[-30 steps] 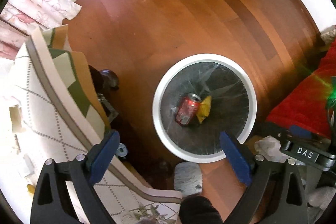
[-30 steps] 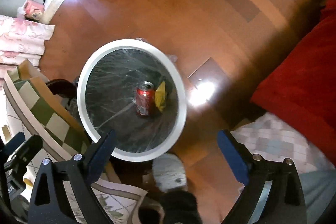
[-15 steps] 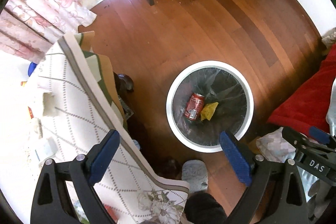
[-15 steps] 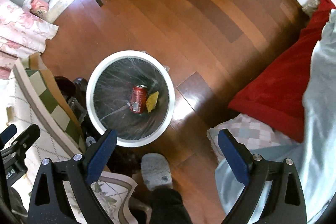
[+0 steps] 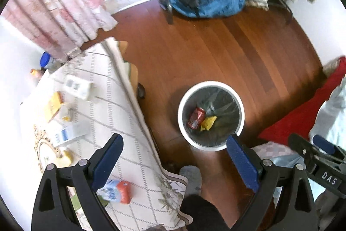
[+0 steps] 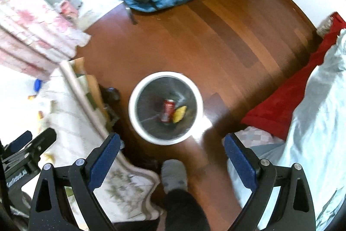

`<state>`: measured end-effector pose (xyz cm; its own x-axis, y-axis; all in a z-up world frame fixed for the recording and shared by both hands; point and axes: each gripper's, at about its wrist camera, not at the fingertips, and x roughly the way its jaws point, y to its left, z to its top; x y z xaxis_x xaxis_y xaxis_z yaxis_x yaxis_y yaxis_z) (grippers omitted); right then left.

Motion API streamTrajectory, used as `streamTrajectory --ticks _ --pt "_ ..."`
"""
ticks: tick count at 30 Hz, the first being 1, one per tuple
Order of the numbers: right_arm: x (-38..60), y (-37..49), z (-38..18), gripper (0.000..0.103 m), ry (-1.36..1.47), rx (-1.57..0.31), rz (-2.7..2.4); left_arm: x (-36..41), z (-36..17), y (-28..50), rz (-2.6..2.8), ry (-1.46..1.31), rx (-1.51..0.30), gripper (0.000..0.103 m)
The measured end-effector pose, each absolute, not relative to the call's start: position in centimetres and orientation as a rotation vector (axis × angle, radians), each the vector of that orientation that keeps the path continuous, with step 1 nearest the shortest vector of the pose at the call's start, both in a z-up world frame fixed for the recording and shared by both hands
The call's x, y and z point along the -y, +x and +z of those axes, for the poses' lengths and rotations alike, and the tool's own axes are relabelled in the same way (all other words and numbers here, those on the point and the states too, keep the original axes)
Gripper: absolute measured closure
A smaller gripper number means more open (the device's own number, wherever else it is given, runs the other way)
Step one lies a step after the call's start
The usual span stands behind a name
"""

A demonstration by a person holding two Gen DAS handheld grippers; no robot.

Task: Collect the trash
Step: 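Move both grippers back over the table, then grasp the green box with the left gripper while the right grasps the milk carton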

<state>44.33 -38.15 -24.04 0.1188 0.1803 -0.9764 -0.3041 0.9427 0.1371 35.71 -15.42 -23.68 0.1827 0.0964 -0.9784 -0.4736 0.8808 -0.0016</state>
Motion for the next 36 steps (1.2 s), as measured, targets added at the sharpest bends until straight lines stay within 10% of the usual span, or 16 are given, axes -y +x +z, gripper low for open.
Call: streamTrajectory --ticks 9,23,26,36 --pt "25.0 33.0 -25.0 0.005 -0.292 -1.554 0.715 6.3 -22.1 21.6 0.651 -0.49 -1.334 0.005" --pt "7.9 17.2 -38.5 0.019 -1.201 -1.407 1.092 -1.8 -33.3 0.7 0.961 -0.475 -1.505 0.005" --pt "7.6 16.4 -40.4 0.034 -1.199 -1.464 1.091 -1.7 -33.4 0.4 0.881 -0.422 -1.505 0.005" --pt "14.0 22.0 -39.2 0.037 -0.762 -1.698 0.789 4.9 -31.2 6.8 0.285 -0.018 -1.506 0.005"
